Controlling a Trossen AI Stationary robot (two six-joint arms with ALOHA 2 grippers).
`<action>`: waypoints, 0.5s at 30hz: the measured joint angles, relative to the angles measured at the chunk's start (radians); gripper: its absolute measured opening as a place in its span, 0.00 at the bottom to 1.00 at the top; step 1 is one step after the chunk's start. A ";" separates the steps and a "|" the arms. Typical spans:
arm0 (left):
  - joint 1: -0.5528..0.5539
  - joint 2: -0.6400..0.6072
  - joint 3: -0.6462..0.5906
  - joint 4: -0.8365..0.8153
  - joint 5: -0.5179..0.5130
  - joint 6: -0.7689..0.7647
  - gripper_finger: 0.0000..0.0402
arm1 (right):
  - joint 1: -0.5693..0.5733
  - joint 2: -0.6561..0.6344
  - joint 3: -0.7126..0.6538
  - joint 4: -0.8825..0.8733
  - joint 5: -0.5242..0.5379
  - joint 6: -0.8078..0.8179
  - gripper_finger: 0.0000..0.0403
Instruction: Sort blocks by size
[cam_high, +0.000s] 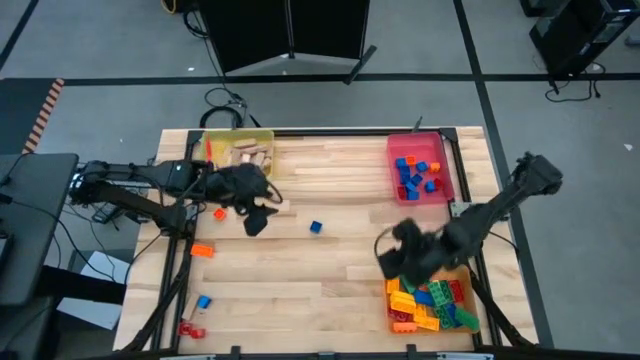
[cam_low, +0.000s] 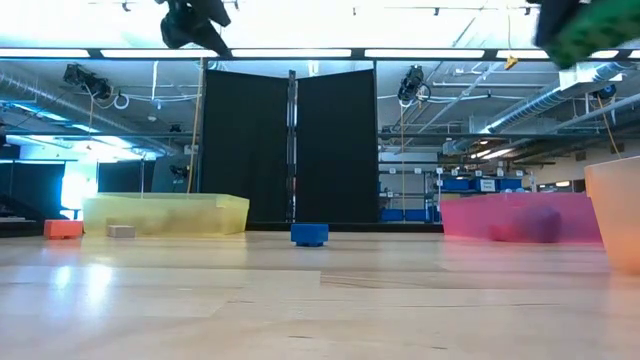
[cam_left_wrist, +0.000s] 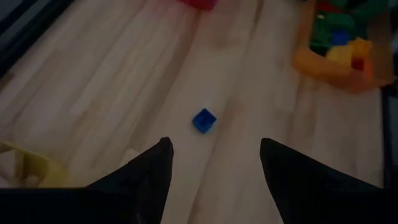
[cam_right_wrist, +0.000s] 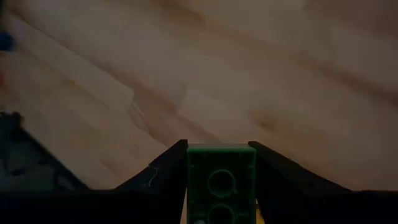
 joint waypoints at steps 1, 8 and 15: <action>-0.020 0.000 0.000 0.000 -0.007 -0.008 0.62 | 0.026 0.033 0.000 0.011 0.000 0.046 0.41; -0.147 0.000 0.000 0.000 -0.051 -0.043 0.62 | 0.165 0.240 0.000 0.043 -0.023 0.348 0.41; -0.224 -0.007 0.000 -0.054 -0.054 -0.074 0.62 | 0.210 0.338 0.000 0.103 -0.056 0.454 0.43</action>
